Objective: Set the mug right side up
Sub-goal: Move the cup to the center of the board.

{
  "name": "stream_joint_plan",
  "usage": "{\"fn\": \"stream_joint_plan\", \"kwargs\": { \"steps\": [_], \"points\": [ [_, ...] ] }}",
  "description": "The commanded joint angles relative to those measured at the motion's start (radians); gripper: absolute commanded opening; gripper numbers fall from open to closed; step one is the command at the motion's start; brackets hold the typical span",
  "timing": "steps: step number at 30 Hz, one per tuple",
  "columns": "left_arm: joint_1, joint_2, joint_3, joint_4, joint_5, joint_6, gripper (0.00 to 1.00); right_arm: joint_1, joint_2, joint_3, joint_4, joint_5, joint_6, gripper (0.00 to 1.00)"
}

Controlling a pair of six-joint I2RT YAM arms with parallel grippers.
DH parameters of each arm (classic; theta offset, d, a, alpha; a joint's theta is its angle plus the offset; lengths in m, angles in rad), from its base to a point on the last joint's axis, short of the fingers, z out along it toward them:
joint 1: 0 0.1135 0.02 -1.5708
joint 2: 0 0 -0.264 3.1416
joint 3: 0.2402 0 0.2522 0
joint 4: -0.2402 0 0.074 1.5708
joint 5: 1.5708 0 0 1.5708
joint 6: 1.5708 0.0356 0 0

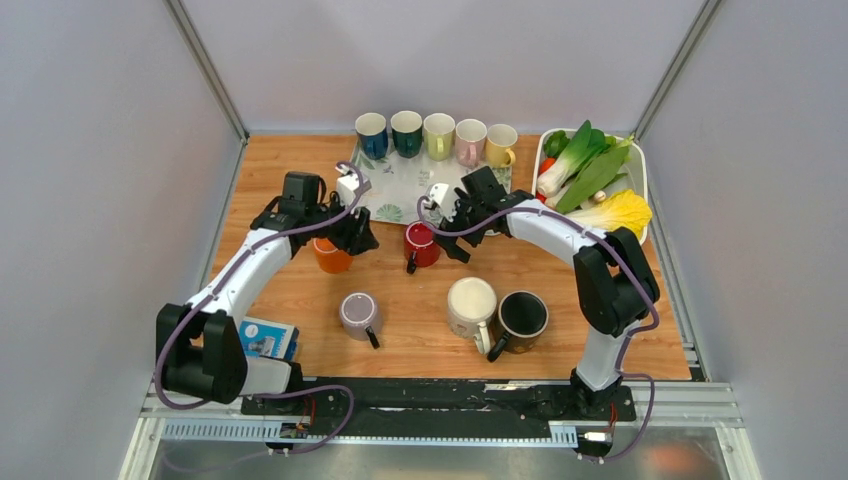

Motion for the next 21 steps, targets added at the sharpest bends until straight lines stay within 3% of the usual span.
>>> {"fn": "stream_joint_plan", "kwargs": {
  "steps": [1, 6, 12, 21],
  "points": [
    [-0.008, 0.067, 0.07, 0.075, 0.034, -0.105, 0.62, 0.005, -0.072, 0.001, 0.035, -0.111, 0.135, 1.0],
    [0.009, 0.081, 0.105, 0.098, -0.031, -0.19, 0.63, 0.032, -0.035, 0.032, 0.077, -0.121, 0.358, 1.0],
    [0.064, 0.006, 0.065, 0.132, -0.136, -0.336, 0.65, 0.109, 0.056, 0.129, 0.087, -0.02, 0.449, 1.0],
    [0.084, -0.074, -0.005, 0.147, -0.154, -0.339, 0.65, 0.195, 0.139, 0.174, 0.131, 0.343, 0.559, 1.0]
  ]
}}
